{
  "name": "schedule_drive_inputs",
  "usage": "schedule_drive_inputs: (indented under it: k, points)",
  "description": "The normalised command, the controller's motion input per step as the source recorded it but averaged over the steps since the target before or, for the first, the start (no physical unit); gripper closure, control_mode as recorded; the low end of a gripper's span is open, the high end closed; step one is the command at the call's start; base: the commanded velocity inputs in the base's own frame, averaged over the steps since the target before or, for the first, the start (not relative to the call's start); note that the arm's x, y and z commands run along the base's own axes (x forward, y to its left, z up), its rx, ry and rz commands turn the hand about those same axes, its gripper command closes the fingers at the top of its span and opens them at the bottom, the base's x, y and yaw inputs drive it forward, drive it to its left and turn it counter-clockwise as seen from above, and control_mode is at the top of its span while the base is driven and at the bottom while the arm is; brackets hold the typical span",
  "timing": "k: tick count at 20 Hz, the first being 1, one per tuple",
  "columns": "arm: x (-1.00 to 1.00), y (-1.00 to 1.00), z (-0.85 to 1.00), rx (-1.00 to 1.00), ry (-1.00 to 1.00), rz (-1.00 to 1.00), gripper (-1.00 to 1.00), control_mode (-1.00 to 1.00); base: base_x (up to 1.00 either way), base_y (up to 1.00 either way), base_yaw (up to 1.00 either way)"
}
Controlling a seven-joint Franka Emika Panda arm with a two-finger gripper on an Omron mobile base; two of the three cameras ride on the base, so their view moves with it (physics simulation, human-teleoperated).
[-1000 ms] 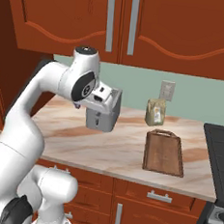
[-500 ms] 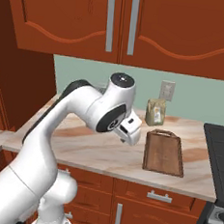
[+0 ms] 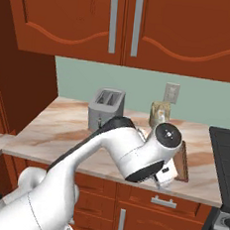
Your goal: Open the drawer on the right and place the cutting tools on the cutting board.
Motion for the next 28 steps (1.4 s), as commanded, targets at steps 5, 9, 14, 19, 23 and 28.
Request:
schedule_drive_inputs:
  k: [5,9,14,19,23,28]
  points:
    - [-0.22,-0.77,-0.40,0.17,-0.17,-0.14,-1.00,-1.00,0.00,0.00,0.00]
    - [-0.01,-0.12,-0.04,0.05,-0.04,-0.01,-1.00,-1.00,0.00,0.00,0.00]
    - [0.00,0.00,-0.07,0.00,0.00,0.00,-1.00,-1.00,0.00,0.00,0.00]
    - [-0.03,-0.12,-0.56,0.09,-0.04,-0.03,-1.00,-1.00,0.00,0.00,0.00]
    - [-0.03,-0.02,-0.84,0.13,-0.07,-0.09,-1.00,-1.00,0.00,0.00,0.00]
    - [0.00,0.00,-0.71,0.16,-0.11,-0.10,-1.00,-1.00,0.00,0.00,0.00]
